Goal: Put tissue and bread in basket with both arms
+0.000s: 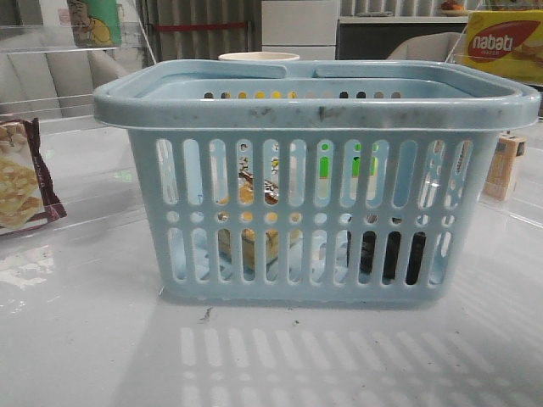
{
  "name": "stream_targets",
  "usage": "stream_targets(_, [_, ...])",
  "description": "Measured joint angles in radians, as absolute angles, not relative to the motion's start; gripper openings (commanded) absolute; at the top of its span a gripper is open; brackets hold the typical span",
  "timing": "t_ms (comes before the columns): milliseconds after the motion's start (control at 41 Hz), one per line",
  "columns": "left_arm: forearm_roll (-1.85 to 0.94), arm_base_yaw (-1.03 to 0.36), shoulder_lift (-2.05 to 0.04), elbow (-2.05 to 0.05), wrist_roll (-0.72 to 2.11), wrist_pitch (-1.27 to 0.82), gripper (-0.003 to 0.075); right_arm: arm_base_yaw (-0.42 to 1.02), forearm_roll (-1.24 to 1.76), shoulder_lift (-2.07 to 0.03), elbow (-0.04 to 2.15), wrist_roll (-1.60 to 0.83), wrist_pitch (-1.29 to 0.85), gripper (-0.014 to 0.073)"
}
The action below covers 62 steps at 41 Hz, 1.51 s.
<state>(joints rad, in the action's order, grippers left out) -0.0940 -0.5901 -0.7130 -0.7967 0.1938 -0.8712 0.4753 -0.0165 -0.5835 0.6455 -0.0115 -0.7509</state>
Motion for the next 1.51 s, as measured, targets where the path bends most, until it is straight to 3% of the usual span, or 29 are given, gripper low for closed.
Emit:
stream_targets(220, [-0.037, -0.59, -0.567, -0.699, 0.097, -0.811, 0.0424, 0.475, -0.017, -0.584, 0.645, -0.011, -0.751, 0.0402])
stream_targets(415, [-0.033, -0.59, -0.557, -0.678, 0.088, -0.791, 0.0403, 0.475, -0.017, -0.584, 0.645, -0.011, -0.751, 0.0387])
stream_targets(707, [-0.033, -0.59, -0.557, -0.678, 0.084, -0.765, 0.0155, 0.475, -0.017, -0.584, 0.645, -0.011, -0.751, 0.0097])
stream_targets(805, [-0.033, -0.59, -0.557, -0.678, 0.084, -0.765, 0.009, 0.475, -0.017, -0.584, 0.645, -0.011, -0.751, 0.0053])
stream_targets(1512, [-0.035, -0.59, -0.557, -0.678, 0.084, -0.765, 0.0092, 0.475, -0.017, -0.584, 0.645, -0.011, -0.751, 0.0057])
